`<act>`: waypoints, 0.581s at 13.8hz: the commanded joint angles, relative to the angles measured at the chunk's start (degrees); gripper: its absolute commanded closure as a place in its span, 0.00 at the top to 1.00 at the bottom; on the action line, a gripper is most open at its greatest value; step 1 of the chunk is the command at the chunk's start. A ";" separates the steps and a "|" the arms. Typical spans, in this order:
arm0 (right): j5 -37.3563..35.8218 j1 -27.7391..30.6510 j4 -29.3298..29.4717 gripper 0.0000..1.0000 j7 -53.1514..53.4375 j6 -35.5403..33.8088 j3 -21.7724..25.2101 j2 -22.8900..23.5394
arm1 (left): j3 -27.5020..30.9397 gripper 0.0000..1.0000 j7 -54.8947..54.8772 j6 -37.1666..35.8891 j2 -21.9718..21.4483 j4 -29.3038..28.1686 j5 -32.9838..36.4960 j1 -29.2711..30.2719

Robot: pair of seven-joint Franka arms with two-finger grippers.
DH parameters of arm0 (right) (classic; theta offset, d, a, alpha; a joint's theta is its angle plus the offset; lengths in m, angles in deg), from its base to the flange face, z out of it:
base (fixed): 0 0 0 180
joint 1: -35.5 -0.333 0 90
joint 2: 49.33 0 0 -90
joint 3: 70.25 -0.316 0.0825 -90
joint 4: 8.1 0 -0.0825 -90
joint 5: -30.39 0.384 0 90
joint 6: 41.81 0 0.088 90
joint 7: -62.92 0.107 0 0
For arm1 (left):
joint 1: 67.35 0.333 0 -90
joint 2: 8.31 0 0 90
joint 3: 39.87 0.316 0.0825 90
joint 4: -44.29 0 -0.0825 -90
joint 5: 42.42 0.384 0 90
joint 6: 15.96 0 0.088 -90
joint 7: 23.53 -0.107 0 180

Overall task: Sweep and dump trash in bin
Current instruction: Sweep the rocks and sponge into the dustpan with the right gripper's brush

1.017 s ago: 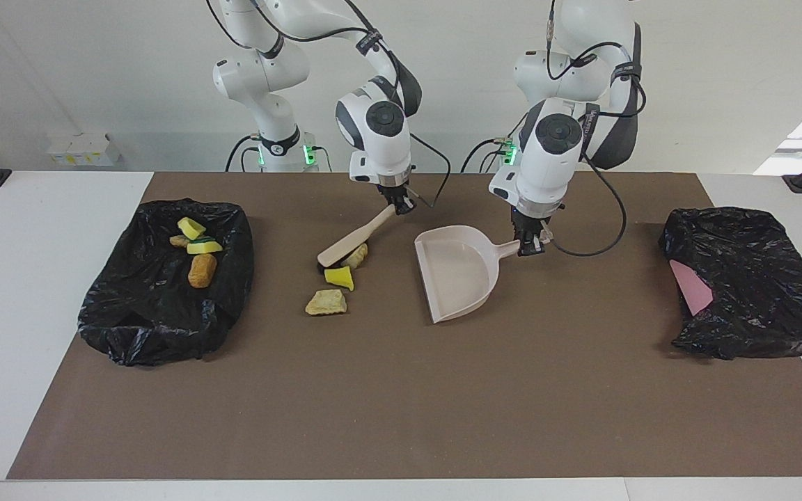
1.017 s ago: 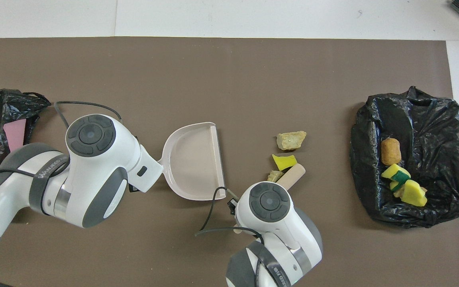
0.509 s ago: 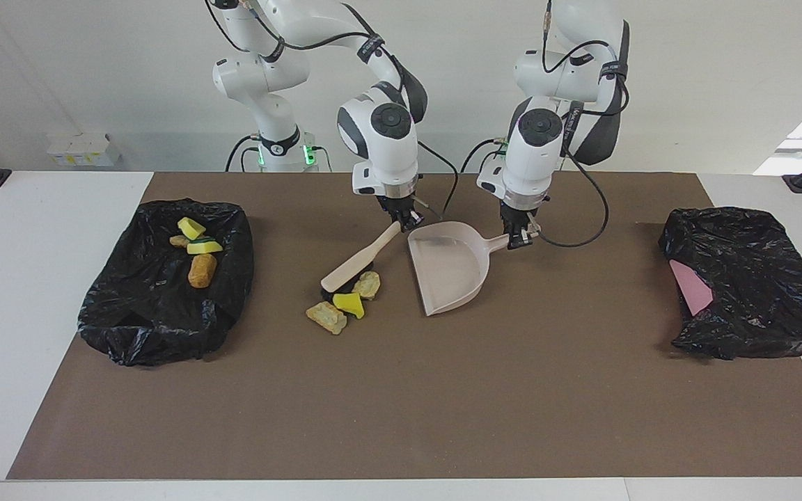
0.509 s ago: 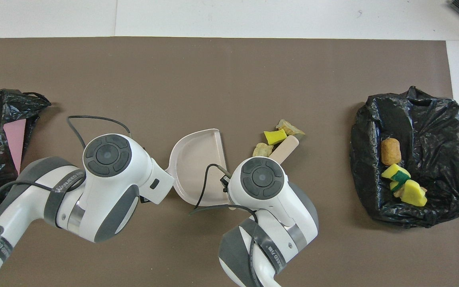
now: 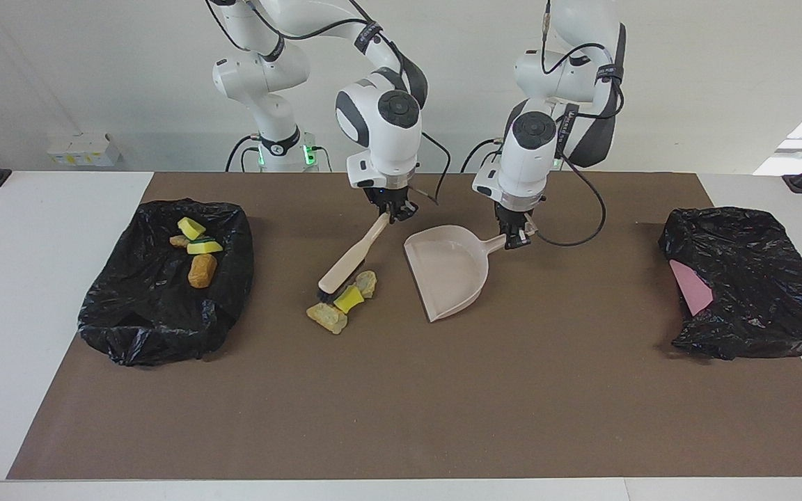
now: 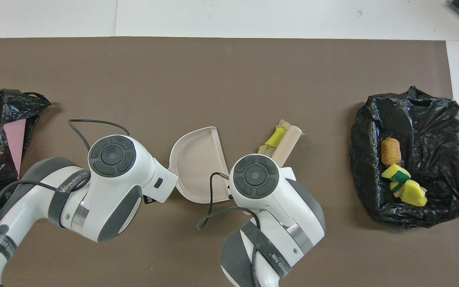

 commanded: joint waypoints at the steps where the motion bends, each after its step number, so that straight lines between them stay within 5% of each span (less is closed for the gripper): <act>1: -4.60 1.22 -1.54 0.00 -5.46 -3.89 -0.25 -1.99 | 0.61 0.00 2.01 0.84 -1.19 -1.78 1.02 -0.72; 8: -5.59 10.26 -13.77 0.00 -21.43 4.79 -0.78 -6.83 | 0.52 0.00 2.98 1.01 -1.54 -2.49 1.02 -0.80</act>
